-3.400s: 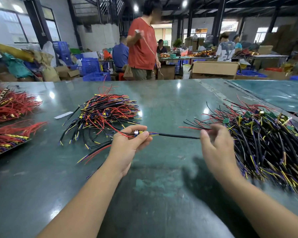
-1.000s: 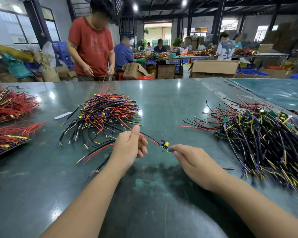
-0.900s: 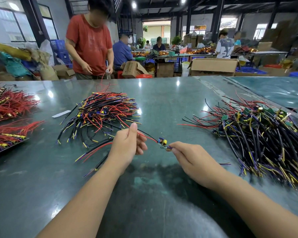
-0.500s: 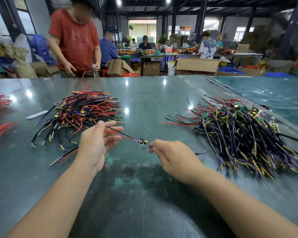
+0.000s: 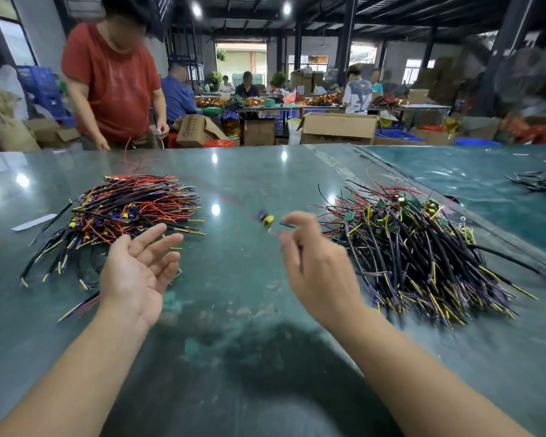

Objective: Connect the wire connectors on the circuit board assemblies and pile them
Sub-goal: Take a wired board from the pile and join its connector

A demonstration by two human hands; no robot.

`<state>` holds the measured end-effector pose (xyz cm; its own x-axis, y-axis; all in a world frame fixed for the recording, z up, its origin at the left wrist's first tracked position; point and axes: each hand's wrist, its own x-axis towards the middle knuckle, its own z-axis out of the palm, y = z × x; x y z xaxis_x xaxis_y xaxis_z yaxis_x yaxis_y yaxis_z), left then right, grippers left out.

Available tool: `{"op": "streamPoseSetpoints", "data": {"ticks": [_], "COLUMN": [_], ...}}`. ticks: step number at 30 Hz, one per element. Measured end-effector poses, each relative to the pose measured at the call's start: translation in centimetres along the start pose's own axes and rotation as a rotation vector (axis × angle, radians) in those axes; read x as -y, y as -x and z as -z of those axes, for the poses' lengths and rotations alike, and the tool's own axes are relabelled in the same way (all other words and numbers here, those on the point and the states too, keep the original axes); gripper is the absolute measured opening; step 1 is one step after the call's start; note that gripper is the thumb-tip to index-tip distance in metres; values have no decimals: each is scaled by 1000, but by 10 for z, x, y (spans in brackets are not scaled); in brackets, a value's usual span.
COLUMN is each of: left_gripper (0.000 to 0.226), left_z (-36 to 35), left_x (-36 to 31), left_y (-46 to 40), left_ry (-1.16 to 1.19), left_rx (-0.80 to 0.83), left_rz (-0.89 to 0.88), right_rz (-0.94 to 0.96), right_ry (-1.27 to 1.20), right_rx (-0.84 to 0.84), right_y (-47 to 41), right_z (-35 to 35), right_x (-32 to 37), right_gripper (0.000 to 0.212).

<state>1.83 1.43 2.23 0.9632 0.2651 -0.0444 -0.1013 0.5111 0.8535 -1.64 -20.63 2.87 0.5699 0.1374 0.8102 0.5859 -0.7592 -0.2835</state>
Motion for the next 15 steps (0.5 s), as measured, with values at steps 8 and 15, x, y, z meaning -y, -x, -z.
{"op": "streamPoseSetpoints", "data": {"ticks": [8, 15], "left_gripper": [46, 29], "left_z": [0, 5], "left_x": [4, 2], "left_y": [1, -12], "left_ry": [-67, -499], "left_rx": [-5, -176], "left_rz": [-17, -389], "right_rz": [-382, -558], "right_ry": [309, 611], "right_rx": [-455, -23], "right_y": [-32, -15], "right_z": [68, 44], "right_x": [-86, -100], "right_gripper": [10, 25]}}
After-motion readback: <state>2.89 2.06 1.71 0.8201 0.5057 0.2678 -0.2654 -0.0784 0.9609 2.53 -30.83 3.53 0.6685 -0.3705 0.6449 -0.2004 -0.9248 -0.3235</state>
